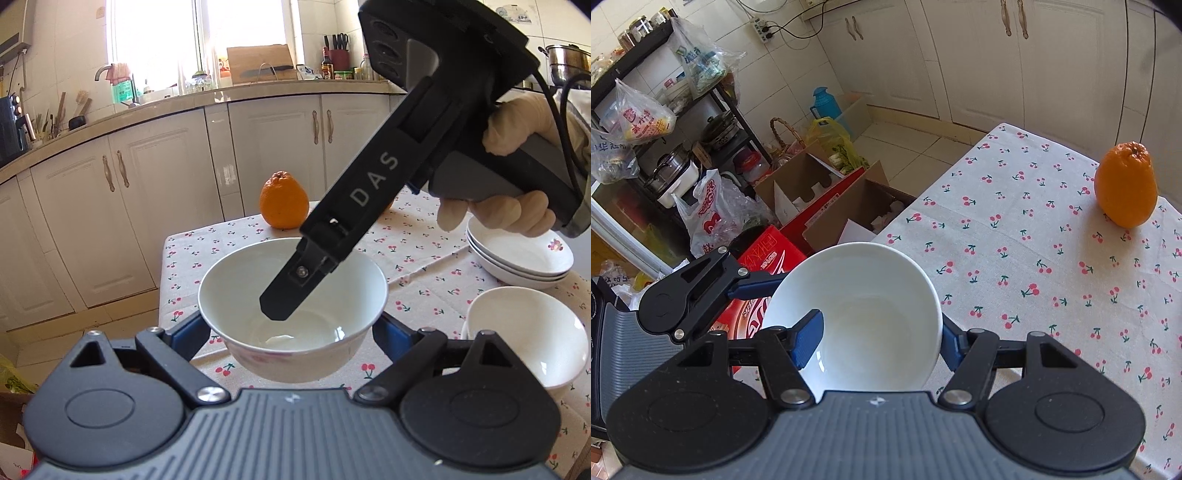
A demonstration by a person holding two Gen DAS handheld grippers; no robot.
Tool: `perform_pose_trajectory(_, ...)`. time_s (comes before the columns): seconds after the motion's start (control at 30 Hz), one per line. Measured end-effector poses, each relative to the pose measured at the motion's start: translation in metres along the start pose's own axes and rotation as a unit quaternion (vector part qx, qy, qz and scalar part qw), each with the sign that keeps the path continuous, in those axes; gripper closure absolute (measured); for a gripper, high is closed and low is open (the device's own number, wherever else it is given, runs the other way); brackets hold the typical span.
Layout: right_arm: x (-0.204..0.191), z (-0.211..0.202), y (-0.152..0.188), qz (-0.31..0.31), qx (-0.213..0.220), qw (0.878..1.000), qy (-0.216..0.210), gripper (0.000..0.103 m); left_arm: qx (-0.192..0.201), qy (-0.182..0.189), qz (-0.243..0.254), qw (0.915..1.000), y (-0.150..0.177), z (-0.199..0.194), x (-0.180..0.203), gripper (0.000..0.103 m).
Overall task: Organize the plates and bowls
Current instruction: 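Lift the bowl with the right gripper and carry it over the nested bowls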
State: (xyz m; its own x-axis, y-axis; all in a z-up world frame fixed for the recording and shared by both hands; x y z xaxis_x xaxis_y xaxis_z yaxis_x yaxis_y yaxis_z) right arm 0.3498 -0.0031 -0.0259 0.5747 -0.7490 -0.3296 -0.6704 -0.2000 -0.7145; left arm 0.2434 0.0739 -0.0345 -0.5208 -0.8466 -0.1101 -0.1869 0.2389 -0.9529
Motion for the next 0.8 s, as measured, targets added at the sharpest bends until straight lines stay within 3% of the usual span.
perform_pose_trajectory(0.8,-0.058,-0.089,0.052,-0.03,0.026,0.999,-0.021,0.032,0.012,-0.001,-0.002,0.9999,-0.018,-0.082,0.064,0.009)
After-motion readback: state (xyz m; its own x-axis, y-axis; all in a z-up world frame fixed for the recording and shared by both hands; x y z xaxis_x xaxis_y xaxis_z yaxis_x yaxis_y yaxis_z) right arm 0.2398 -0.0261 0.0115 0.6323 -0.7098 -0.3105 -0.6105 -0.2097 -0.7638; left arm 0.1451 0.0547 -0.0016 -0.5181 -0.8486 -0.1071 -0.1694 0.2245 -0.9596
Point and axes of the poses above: each gripper's, at about its wrist camera, not at the fingertips, and z roughly the way its jaws point, x to its right, y to its underside, the point moved 5 cm from there along z, roughly the way its jaws point, and after that the axes turned 15 degrees about x, right-handed, at the moved point
